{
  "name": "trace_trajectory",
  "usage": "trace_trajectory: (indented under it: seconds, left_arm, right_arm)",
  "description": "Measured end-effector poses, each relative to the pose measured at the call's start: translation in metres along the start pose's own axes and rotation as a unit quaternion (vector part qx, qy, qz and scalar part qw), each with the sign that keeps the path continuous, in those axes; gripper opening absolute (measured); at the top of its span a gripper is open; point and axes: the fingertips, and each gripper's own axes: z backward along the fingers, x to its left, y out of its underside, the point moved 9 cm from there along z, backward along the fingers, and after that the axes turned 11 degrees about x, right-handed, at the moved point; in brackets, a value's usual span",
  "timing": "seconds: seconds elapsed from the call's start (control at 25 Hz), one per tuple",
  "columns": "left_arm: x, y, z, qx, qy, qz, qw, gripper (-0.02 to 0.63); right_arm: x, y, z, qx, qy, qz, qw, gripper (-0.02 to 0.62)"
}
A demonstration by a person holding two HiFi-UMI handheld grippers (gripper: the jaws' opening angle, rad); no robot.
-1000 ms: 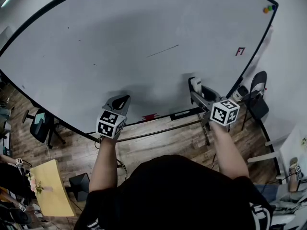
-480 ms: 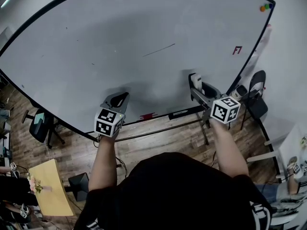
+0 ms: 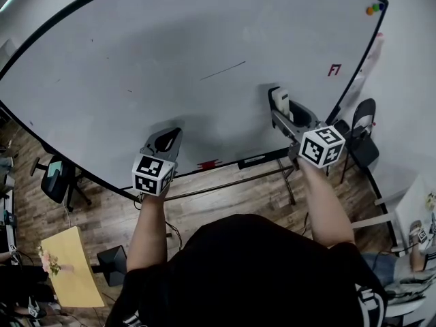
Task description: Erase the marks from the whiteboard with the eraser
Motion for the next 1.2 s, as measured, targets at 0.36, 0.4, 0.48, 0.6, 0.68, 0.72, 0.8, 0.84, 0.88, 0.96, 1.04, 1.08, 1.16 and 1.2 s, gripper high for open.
trace_trajectory:
  seconds: [0.36,0.4,0.48,0.6,0.68,0.72,0.8,0.84,0.88,0.96,1.04,1.08,1.16,1.2]
  left_arm:
    - [0.007,-0.006,0.001,-0.014,0.000,-0.006,0.9999,0.011]
    - [0.008,-0.007,0.002,-0.014,0.000,-0.008,0.9999,0.011]
    - [0.010,-0.008,0.002,-0.015,-0.001,-0.010,0.9998,0.011]
    - [0.015,-0.008,0.003,-0.016,-0.002,-0.012,0.9998,0.011]
    - [0.018,-0.008,0.003,-0.015,-0.003,-0.013,0.9998,0.011]
    - [0.020,-0.007,0.003,-0.015,-0.003,-0.014,0.9998,0.011]
    - [0.023,-0.007,0.002,-0.015,-0.001,-0.014,0.9998,0.011]
    - [0.024,-0.006,0.002,-0.016,0.000,-0.014,0.9998,0.011]
    - [0.026,-0.006,0.001,-0.018,0.001,-0.014,0.9998,0.011]
    - [0.028,-0.006,0.000,-0.017,0.002,-0.016,0.9997,0.011]
    - [0.029,-0.006,-0.002,-0.015,0.003,-0.018,0.9997,0.011]
    - [0.031,-0.005,-0.002,-0.015,0.003,-0.019,0.9997,0.011]
    - [0.033,-0.003,-0.002,-0.012,0.004,-0.019,0.9997,0.011]
    - [0.034,-0.002,-0.002,-0.010,0.005,-0.019,0.9998,0.011]
  right_arm:
    - [0.001,-0.045,-0.008,-0.035,0.027,0.050,0.998,0.249]
    - [0.002,-0.049,-0.010,-0.039,0.030,0.057,0.997,0.249]
    - [0.005,-0.055,-0.014,-0.046,0.040,0.075,0.995,0.249]
    - [0.011,-0.063,-0.021,-0.055,0.061,0.112,0.990,0.247]
    - [0.013,-0.067,-0.026,-0.059,0.077,0.137,0.986,0.247]
    - [0.014,-0.069,-0.028,-0.062,0.086,0.150,0.983,0.247]
    - [0.017,-0.074,-0.032,-0.066,0.105,0.175,0.977,0.245]
    - [0.018,-0.076,-0.034,-0.068,0.115,0.186,0.973,0.245]
    - [0.019,-0.078,-0.037,-0.071,0.124,0.195,0.970,0.245]
    - [0.019,-0.081,-0.041,-0.080,0.132,0.205,0.966,0.244]
    - [0.019,-0.083,-0.047,-0.091,0.133,0.209,0.964,0.244]
    - [0.019,-0.083,-0.050,-0.096,0.133,0.212,0.963,0.242]
    - [0.019,-0.083,-0.055,-0.102,0.132,0.218,0.962,0.242]
    - [0.019,-0.082,-0.057,-0.104,0.132,0.220,0.961,0.242]
